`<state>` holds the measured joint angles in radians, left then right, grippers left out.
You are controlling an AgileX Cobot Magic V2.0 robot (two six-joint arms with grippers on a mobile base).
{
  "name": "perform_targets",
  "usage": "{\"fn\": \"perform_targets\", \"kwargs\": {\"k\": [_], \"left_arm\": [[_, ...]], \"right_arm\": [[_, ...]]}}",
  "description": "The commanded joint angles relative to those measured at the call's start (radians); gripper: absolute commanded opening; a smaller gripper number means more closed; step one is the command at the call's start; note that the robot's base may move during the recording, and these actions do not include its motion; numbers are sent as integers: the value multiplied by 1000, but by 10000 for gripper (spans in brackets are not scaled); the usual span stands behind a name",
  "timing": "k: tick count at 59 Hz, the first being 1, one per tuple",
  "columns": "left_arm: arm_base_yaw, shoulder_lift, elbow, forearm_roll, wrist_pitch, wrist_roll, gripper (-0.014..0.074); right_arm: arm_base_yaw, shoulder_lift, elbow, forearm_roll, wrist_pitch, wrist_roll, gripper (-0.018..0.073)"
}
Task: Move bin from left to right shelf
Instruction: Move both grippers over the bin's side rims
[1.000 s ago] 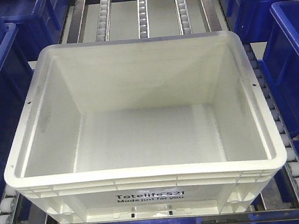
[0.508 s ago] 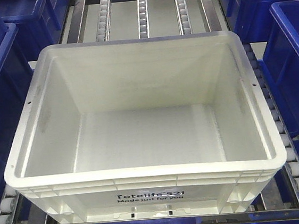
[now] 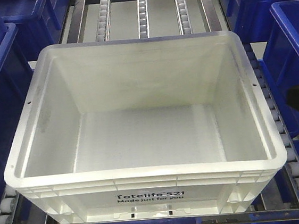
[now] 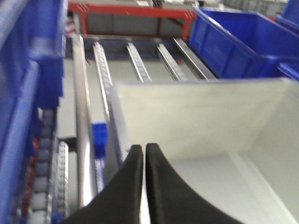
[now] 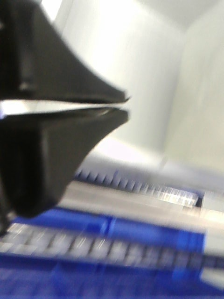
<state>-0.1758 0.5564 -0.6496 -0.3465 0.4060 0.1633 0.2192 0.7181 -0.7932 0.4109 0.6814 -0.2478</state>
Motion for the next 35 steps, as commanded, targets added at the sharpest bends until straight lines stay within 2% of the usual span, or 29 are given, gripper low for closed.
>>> {"fn": "perform_targets", "kwargs": {"k": [1,7,11,19,26,35], "left_arm": [[-4,30,-36,-110,-57,54,-6],[-4,46,-36,-210,-57,76,-6],[-4,47,-36,-237,-60,79,-6],[-4,47,-36,-236,-61,84,-6],[-4,47,-36,-236,-57,141,2],[-4,67,-36,-236,-16,176,69]], "right_arm": [[0,41,-34,111,-71,-87,-8],[0,77,-34,215,-82,-144,-8],[0,95,-34,258,-99,-170,-8],[0,105,-34,284,-114,-191,-5],[0,105,-34,284,-112,-217,16],[0,105,-34,284,-110,-243,128]]}}
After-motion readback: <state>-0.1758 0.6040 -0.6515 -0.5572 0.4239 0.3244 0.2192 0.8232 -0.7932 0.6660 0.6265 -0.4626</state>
